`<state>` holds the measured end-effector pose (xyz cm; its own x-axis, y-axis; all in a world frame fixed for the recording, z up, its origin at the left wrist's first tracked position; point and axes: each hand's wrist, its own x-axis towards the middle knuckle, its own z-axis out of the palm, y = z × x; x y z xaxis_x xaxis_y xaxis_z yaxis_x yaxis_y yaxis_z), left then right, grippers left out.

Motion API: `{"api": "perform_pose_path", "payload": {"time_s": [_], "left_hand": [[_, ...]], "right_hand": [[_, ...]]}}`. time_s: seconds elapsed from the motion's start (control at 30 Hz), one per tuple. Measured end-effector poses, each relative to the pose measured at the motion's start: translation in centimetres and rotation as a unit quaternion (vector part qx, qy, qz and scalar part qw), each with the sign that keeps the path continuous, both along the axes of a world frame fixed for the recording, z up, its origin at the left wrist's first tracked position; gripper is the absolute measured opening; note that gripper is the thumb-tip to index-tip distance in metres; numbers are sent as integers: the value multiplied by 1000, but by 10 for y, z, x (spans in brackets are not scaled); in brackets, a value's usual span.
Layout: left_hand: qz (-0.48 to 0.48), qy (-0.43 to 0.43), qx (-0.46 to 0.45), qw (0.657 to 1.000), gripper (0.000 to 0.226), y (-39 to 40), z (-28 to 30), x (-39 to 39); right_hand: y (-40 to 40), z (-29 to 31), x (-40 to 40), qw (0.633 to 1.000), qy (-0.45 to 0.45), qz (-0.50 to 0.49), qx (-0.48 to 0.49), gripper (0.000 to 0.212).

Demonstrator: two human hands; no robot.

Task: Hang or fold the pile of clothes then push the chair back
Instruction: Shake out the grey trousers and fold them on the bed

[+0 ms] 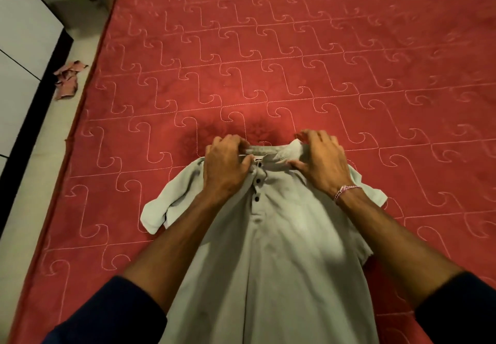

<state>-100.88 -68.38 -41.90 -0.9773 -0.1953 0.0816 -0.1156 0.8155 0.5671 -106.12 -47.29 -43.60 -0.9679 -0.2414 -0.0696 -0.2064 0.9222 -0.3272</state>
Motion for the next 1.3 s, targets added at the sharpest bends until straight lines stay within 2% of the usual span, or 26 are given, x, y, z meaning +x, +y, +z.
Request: {"api": "perform_pose_path", "payload": {"time_s": [0.07,0.17,0.23,0.33,0.4,0.47,0.53,0.57,0.6,0.67,0.7,0.73,0.77,0.83,0.9,0.97,1.03,1.1,1.17,1.23,1.3], "left_hand": [[23,32,-21,999,13,8,0,6],[9,27,50,998,11,32,2,13],[-20,-25,119,992,15,52,5,17],[-31,-133,257,957,37,83,11,21],[27,-157,326,932,57,99,21,23],[99,-173,377,905,63,106,32,21],[139,-195,430,870,47,107,43,21],[149,-209,449,856,38,105,48,22],[149,-220,450,853,31,103,57,23],[136,-231,426,864,23,98,70,25],[127,-235,417,869,20,95,86,27],[119,-237,412,871,19,93,100,27],[109,-232,407,876,20,90,118,28],[89,-226,388,889,25,84,153,26],[74,-212,395,891,19,80,193,24],[68,-209,436,872,23,75,236,19],[28,-203,475,856,21,71,281,18],[-32,-193,474,859,15,66,325,18],[-89,-178,469,860,18,59,365,20],[-135,-161,464,861,28,50,408,25],[-175,-142,454,862,27,44,450,35]], "right_hand": [[15,-2,0,996,-41,-61,53,74],[33,3,4,990,-84,-83,73,51],[37,13,14,993,-93,-70,9,37],[30,34,30,984,-105,-35,-136,16],[29,53,40,967,-132,3,-216,22],[35,71,48,945,-186,34,-267,24],[43,85,55,905,-291,55,-306,18],[46,91,59,871,-354,62,-336,21],[50,99,64,821,-417,57,-386,30],[56,116,71,696,-526,39,-487,53],[60,128,73,663,-547,40,-510,59],[63,141,73,653,-555,47,-513,60],[66,156,71,669,-547,44,-502,55],[69,181,64,744,-482,20,-462,37],[72,204,56,820,-384,-22,-424,27],[73,220,47,876,-298,-23,-379,34],[73,233,40,917,-240,12,-317,51],[72,253,39,943,-183,47,-274,66],[70,270,36,956,-128,85,-248,72],[67,298,37,968,-88,90,-218,66],[66,326,34,972,-59,73,-217,46]]}}
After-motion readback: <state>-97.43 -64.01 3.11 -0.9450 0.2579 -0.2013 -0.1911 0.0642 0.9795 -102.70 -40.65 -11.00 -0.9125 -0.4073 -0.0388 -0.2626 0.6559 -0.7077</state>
